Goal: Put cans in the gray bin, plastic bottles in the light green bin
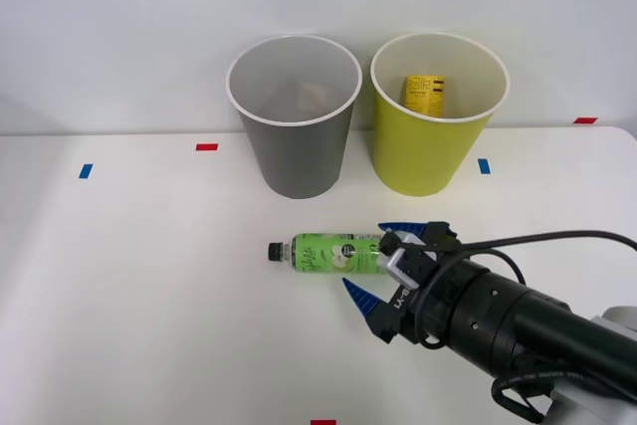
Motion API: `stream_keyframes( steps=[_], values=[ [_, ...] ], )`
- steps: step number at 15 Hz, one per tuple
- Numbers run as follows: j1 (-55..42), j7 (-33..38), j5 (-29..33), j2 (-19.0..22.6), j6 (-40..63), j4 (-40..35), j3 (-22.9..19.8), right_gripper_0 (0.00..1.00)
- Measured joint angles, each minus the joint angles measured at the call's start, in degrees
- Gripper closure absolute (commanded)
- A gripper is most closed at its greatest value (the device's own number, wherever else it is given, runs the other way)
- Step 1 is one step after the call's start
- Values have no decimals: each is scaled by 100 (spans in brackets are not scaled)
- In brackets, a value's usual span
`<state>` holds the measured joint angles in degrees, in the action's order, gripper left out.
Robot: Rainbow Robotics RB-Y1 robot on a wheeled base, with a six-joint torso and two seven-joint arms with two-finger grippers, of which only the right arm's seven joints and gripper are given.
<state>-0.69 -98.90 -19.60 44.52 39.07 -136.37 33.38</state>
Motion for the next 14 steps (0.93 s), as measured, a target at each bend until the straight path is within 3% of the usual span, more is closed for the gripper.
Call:
stream_keyframes(
  steps=[7, 10, 14],
  values=[
    [1737, -291, -335, 455, 1574, -45, 947, 22],
    [2206, -506, -400, 382, 2286, -2, 1220, 22],
    [2753, -722, -411, 192, 2307, 538, 1683, 23]
  ],
)
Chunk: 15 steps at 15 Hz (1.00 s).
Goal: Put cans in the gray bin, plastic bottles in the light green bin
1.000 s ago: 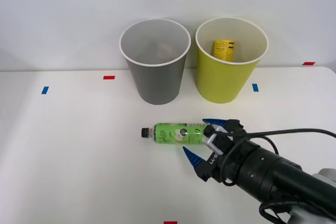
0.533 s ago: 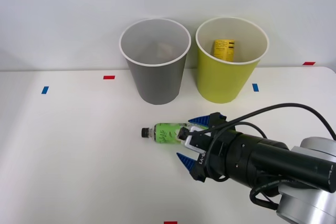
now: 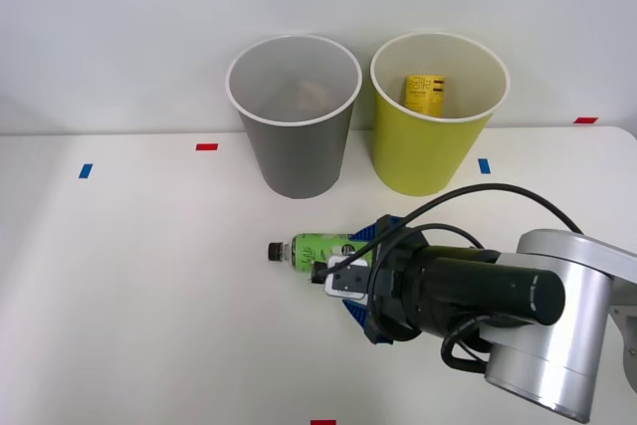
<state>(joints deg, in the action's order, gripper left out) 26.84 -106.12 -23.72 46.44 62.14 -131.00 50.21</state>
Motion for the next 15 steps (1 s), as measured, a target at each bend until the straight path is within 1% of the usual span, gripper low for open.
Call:
stream_keyframes(
  steps=[3, 4, 6, 8, 11, 15],
  values=[
    [569, -26, -49, -165, -118, 446, 403, 24],
    [730, -32, -208, -184, -157, 562, 460, 24],
    [1063, -69, -762, -189, -246, 803, 498, 25],
    [1353, -132, -1064, -198, -272, 1031, 592, 27],
    [1559, -192, -1117, -302, -276, 1274, 809, 27],
    [1735, -314, -1118, -650, -279, 1753, 985, 28]
  ],
)
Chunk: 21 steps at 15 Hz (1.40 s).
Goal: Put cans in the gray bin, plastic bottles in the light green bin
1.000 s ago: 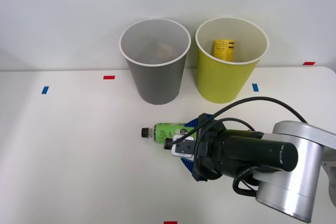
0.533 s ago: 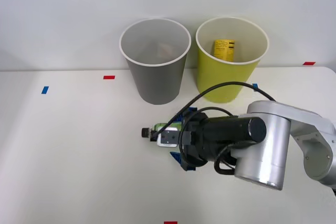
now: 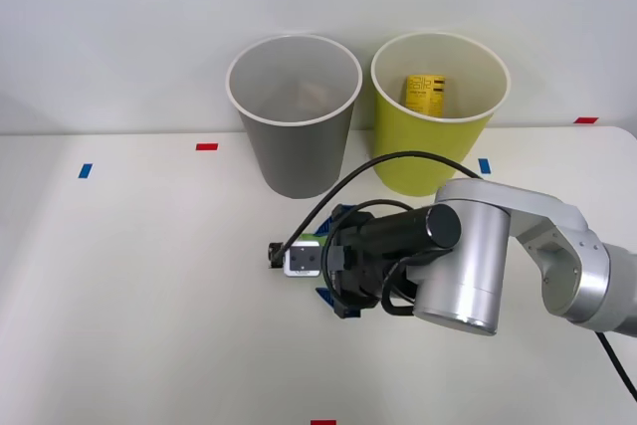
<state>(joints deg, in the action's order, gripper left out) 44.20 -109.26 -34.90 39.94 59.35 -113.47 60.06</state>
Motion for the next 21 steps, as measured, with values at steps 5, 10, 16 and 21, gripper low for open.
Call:
stream_keyframes(
  steps=[5, 10, 16, 21],
  values=[
    [287, -222, 58, -349, 53, 572, 72, 27],
    [481, -320, 440, -644, 1120, 589, 69, 28],
    [531, -269, 452, -861, 1789, 588, 69, 28],
    [530, -325, 442, -1153, 1786, 1053, 68, 28]
  ],
)
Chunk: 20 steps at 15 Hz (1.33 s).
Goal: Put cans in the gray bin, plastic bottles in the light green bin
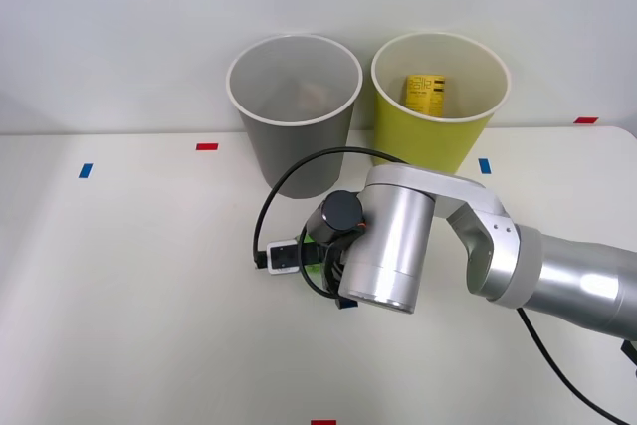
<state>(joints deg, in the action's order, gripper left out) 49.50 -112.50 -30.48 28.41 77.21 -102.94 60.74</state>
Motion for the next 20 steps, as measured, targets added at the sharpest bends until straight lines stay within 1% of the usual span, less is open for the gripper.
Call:
stream_keyframes(
  steps=[3, 5, 8, 12, 13, 14, 15, 20],
  values=[
    [-8, -30, -7, -54, -9, 88, 0, 28],
    [-12, -34, -129, -137, -10, 261, 0, 28],
    [-17, -41, -153, -379, -98, 627, 0, 27],
    [-13, -150, -152, -793, -440, 1327, -1, 28],
    [-15, -170, -146, -869, -528, 1457, -1, 62],
    [-16, -194, -107, -923, -581, 1551, -1, 92],
    [-15, -216, -53, -957, -603, 1620, -2, 100],
    [-15, -230, -11, -870, -705, 1651, -2, 100]
  ],
)
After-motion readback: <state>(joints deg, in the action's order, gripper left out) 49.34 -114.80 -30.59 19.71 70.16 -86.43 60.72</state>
